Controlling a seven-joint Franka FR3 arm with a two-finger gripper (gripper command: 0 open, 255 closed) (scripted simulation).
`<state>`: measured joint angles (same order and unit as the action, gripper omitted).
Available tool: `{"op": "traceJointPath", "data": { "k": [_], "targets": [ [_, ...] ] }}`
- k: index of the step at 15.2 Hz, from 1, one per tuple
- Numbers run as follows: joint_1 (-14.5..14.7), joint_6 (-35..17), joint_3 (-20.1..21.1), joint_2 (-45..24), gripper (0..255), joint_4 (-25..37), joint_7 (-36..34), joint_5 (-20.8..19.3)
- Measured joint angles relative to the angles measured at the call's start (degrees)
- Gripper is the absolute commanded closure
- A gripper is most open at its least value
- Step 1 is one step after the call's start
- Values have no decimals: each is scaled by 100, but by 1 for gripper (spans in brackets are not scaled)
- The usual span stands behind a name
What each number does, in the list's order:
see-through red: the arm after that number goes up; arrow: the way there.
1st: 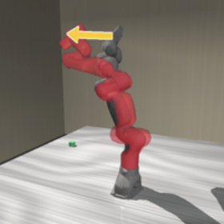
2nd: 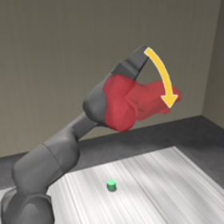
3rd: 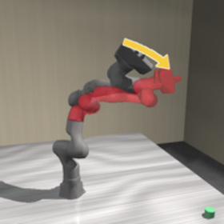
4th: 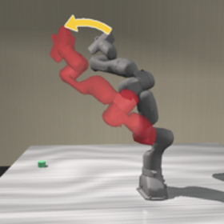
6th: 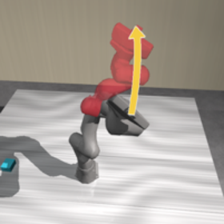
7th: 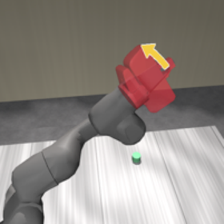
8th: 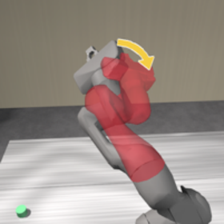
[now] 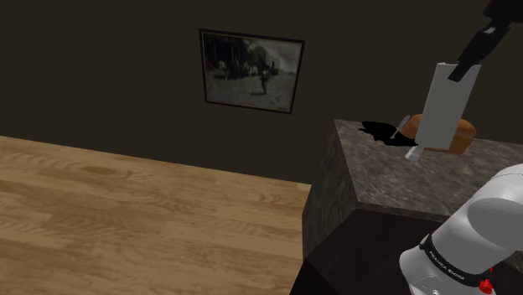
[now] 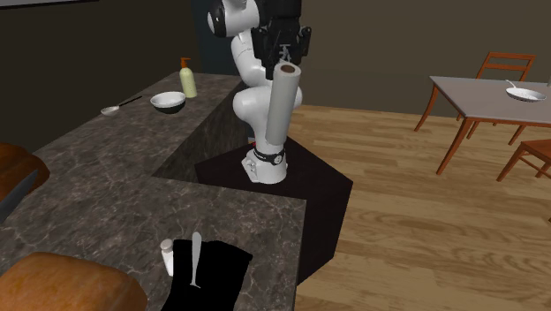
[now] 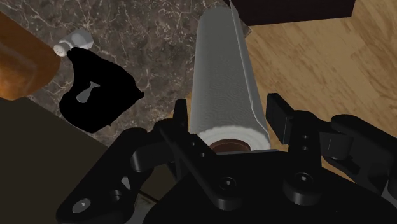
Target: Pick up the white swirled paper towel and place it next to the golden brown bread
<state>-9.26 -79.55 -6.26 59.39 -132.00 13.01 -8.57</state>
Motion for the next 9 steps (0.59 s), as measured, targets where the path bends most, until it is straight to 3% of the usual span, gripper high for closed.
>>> {"op": "traceJointPath", "data": {
  "k": [6, 9],
  "targets": [
    [15, 339, 25, -294, 255, 636, 38, 26],
    [-13, 376, -262, -305, 255, 724, 314, -193]
  ]
}}
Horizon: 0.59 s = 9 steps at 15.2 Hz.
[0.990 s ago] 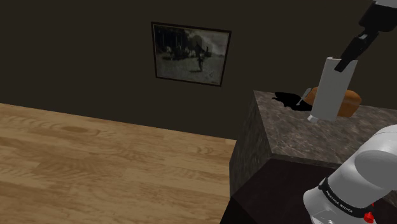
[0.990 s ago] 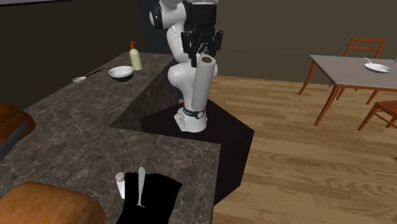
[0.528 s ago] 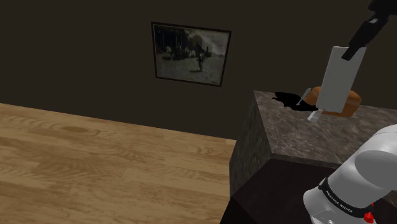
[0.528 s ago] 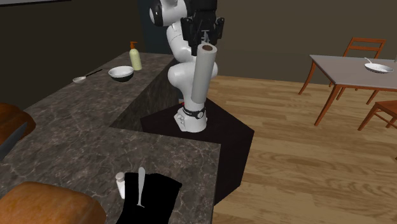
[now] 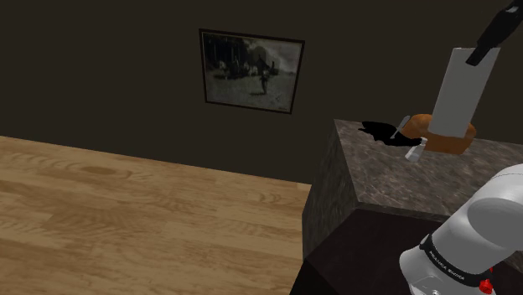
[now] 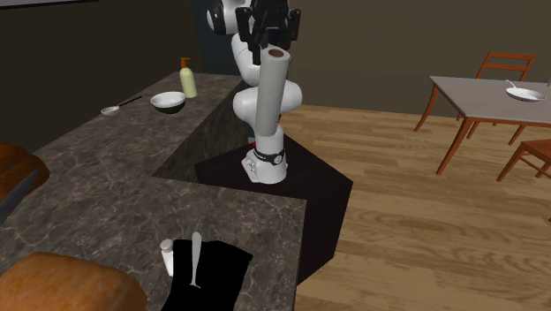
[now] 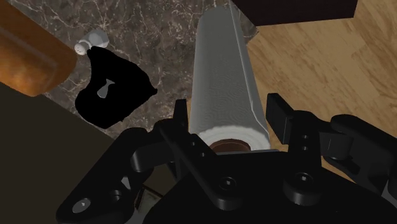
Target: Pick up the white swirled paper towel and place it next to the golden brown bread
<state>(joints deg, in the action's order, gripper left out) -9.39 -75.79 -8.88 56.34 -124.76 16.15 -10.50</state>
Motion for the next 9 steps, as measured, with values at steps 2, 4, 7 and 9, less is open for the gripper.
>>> {"op": "traceJointPath", "data": {
  "k": [2, 4, 7, 9],
  "targets": [
    [-23, 37, -245, 12, 255, 71, 240, -190],
    [-42, 76, -544, -16, 255, 201, 533, -416],
    [-52, 45, -954, -73, 255, 324, 917, -717],
    [-46, 59, -1221, -141, 255, 485, 1181, -902]
  ]
}}
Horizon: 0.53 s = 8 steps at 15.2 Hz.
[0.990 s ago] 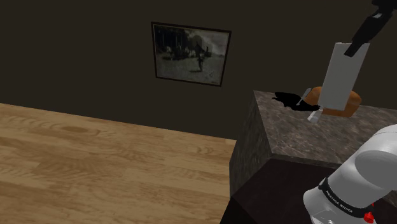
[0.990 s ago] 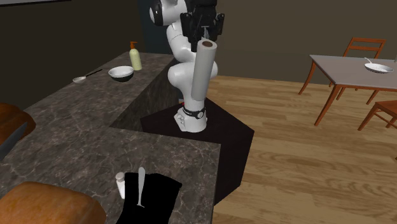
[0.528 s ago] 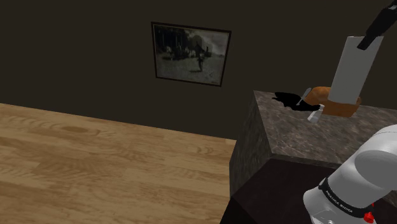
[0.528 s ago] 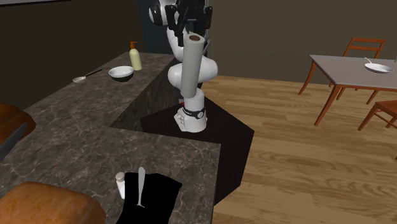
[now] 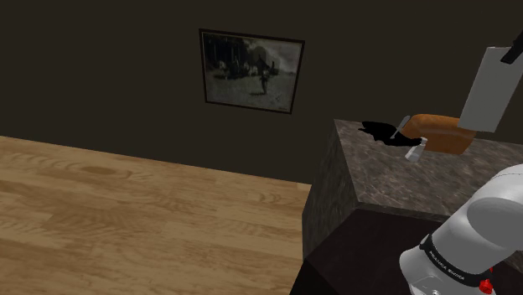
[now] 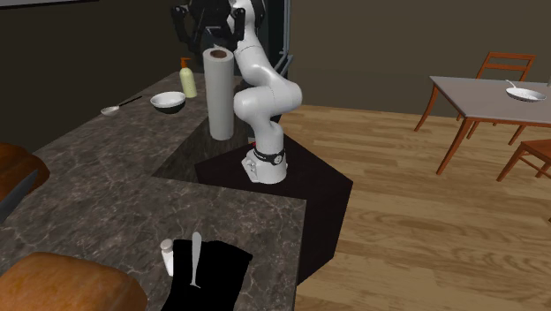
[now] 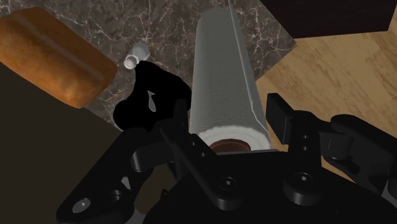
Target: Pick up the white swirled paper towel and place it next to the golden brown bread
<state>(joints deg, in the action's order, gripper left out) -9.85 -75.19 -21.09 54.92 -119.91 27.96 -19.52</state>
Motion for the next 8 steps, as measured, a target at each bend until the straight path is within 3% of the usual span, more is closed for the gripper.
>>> {"op": "traceJointPath", "data": {
  "k": [8],
  "targets": [
    [160, -97, -1141, -438, 255, 756, 1049, -644]
  ]
}}
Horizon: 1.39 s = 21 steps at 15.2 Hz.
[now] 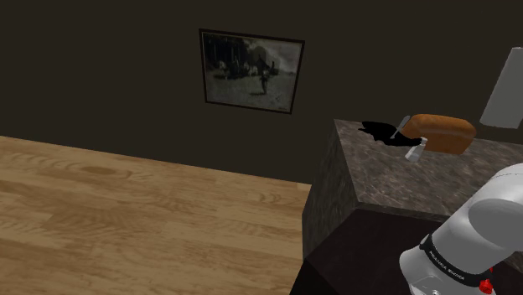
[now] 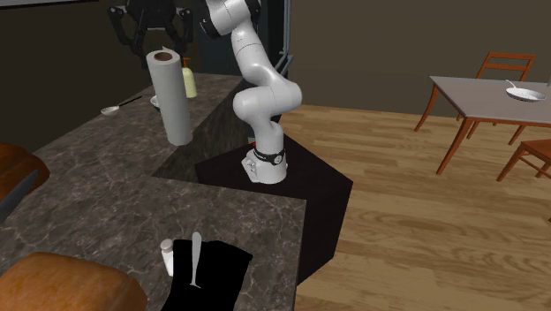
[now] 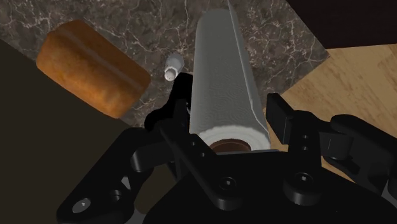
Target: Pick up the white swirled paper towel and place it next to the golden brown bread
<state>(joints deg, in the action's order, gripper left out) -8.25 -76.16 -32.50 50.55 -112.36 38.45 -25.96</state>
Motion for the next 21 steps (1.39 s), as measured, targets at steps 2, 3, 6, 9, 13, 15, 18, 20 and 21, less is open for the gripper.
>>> {"op": "traceJointPath", "data": {
  "k": [2, 3, 6, 9, 13, 15, 18, 20, 21],
  "targets": [
    [102, -82, -351, -167, 255, 228, 276, -136],
    [191, -108, -554, -314, 255, 434, 432, -188],
    [335, -177, -1037, -490, 255, 759, 834, -348],
    [657, -226, -1660, -835, 255, 1334, 1278, -427],
    [1278, -248, -2652, -1290, 255, 2204, 1879, -453],
    [1720, -267, -3263, -1474, 255, 2650, 2168, -459],
    [2618, -136, -4261, -1673, 255, 3508, 2556, -486],
    [2765, -207, -4447, -1640, 255, 3545, 2605, -544],
    [2747, -266, -4453, -1615, 255, 3476, 2599, -561]
  ]
}}
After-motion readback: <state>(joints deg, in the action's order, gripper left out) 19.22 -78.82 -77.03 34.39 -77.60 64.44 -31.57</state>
